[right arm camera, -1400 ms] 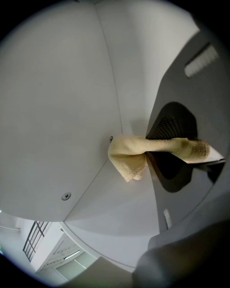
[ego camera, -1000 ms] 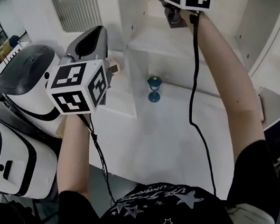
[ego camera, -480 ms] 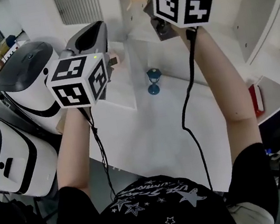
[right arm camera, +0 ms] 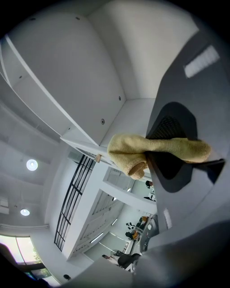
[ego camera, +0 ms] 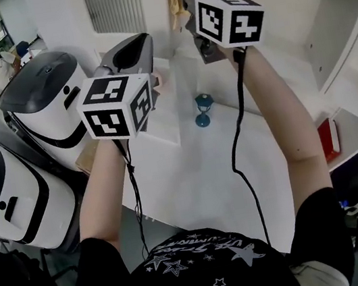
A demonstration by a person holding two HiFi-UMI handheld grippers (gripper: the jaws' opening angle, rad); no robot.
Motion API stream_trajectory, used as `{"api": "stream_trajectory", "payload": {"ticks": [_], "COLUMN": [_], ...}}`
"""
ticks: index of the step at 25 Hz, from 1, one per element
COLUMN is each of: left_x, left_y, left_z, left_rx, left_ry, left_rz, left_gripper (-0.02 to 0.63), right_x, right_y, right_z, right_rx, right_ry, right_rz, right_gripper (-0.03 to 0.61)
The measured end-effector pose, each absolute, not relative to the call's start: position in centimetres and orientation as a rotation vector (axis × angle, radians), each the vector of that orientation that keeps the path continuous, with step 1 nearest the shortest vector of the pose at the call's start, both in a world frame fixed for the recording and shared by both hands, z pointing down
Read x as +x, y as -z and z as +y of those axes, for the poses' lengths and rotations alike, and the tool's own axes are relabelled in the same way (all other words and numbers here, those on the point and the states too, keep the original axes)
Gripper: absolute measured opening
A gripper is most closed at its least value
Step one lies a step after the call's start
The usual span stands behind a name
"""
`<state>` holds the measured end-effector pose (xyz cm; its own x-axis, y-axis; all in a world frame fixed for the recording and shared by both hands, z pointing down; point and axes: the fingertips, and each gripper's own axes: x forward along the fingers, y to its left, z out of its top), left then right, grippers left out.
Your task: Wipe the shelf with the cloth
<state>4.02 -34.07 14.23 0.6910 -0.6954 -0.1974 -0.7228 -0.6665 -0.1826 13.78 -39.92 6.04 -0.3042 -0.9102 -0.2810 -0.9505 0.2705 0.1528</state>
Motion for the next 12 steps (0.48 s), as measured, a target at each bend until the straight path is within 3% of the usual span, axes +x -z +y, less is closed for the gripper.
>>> {"api": "stream_trajectory", "payload": {"ticks": [12], "left_x": [4.0], "left_y": [-15.0], "left_z": [-35.1], "left_rx": [-2.664], "left_ry": [-0.143], "left_rz": [1.156], "left_gripper": [0.002], "right_x": [16.3], "right_y": [-6.7], "right_z": [-43.1], "right_rx": [-1.825], "right_ry": [-0.363], "right_rz": [2.339], "right_gripper": [0.074]}}
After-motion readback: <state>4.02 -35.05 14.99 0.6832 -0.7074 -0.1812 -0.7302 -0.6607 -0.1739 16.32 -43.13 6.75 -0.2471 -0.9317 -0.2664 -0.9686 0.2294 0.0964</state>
